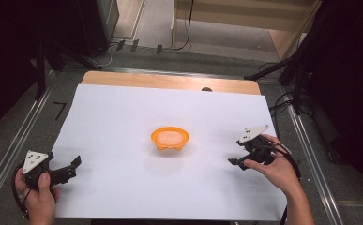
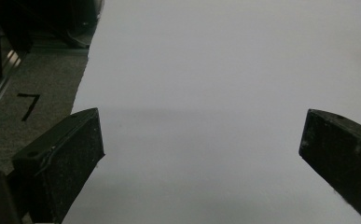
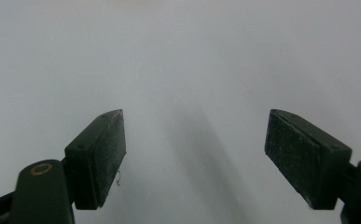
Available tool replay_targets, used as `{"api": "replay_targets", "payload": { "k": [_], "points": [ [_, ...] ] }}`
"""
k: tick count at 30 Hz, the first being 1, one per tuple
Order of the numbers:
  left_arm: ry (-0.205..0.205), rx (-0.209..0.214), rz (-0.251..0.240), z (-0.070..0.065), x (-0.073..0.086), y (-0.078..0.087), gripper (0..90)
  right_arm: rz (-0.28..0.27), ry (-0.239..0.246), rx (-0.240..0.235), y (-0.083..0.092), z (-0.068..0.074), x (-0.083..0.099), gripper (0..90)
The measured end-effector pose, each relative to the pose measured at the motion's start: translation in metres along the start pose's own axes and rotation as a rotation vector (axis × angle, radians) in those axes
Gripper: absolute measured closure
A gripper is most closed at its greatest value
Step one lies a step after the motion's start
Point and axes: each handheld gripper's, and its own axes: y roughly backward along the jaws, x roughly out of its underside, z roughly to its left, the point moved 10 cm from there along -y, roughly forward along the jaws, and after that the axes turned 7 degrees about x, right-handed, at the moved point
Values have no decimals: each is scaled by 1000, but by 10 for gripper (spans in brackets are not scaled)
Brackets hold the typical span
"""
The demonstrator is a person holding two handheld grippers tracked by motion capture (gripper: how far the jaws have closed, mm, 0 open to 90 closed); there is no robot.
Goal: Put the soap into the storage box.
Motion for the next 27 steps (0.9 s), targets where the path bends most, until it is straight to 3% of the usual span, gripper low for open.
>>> {"api": "replay_targets", "payload": {
  "k": [3,10,13,24,27],
  "points": [
    [1,-1,0,0,0,0,1,4,-43,15,2,0,12,210],
    [3,-1,0,0,0,0,1,-50,-103,68,5,-4,32,191],
    [2,0,0,0,0,0,1,-73,-142,62,7,-4,40,175],
    [-1,-4,4,0,0,0,2,-210,-297,96,23,-6,59,124],
    [-2,-6,5,0,0,0,1,-224,-315,122,24,-6,64,115]
  ]
}}
